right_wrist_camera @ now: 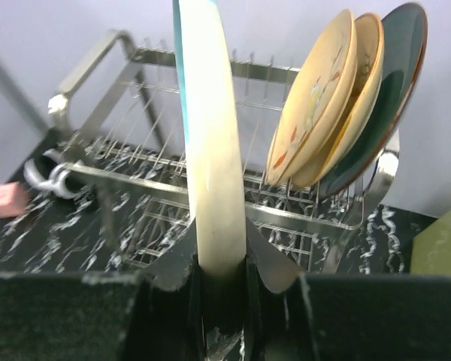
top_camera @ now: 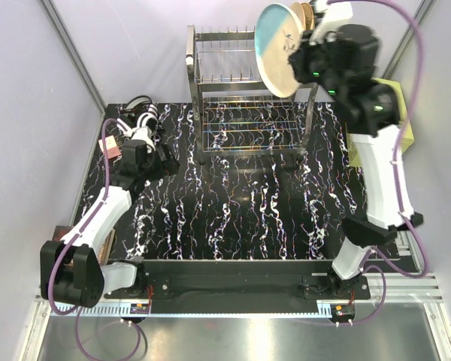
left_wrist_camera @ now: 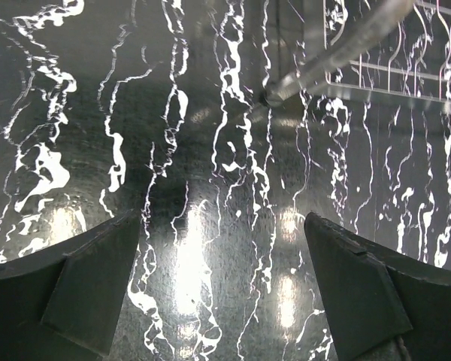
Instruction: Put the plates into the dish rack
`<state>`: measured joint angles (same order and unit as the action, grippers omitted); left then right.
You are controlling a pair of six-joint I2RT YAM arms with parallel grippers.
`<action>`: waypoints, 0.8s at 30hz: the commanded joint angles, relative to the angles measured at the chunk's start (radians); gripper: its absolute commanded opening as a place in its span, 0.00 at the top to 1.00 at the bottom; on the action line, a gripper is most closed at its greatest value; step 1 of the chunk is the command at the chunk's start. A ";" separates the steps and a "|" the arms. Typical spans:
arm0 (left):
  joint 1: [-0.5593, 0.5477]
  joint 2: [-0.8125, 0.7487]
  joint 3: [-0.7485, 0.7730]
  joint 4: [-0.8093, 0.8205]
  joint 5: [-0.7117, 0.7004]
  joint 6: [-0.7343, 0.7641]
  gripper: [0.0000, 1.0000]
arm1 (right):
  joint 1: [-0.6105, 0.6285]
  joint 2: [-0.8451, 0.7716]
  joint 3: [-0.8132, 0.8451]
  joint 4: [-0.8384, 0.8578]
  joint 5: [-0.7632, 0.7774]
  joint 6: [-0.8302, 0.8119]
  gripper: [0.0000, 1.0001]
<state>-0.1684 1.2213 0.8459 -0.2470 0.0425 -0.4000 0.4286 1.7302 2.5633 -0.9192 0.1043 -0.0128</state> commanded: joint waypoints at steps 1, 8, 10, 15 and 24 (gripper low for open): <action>0.006 -0.048 -0.019 0.032 -0.033 -0.045 0.04 | 0.090 0.049 0.093 0.436 0.415 -0.065 1.00; 0.006 -0.074 -0.050 0.046 -0.010 -0.089 0.03 | 0.183 0.200 0.158 0.778 0.684 -0.320 1.00; 0.006 -0.074 -0.050 0.052 -0.003 -0.103 0.03 | 0.187 0.209 0.146 0.786 0.686 -0.334 1.00; 0.006 -0.055 -0.041 0.060 0.014 -0.137 0.03 | 0.187 0.233 0.132 0.781 0.680 -0.338 1.00; 0.006 -0.025 -0.045 0.074 0.030 -0.151 0.03 | 0.187 0.272 0.121 0.714 0.641 -0.294 1.00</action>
<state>-0.1654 1.1870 0.7956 -0.2306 0.0559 -0.5369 0.6086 2.0064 2.6625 -0.3347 0.7673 -0.3386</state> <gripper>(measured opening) 0.972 0.228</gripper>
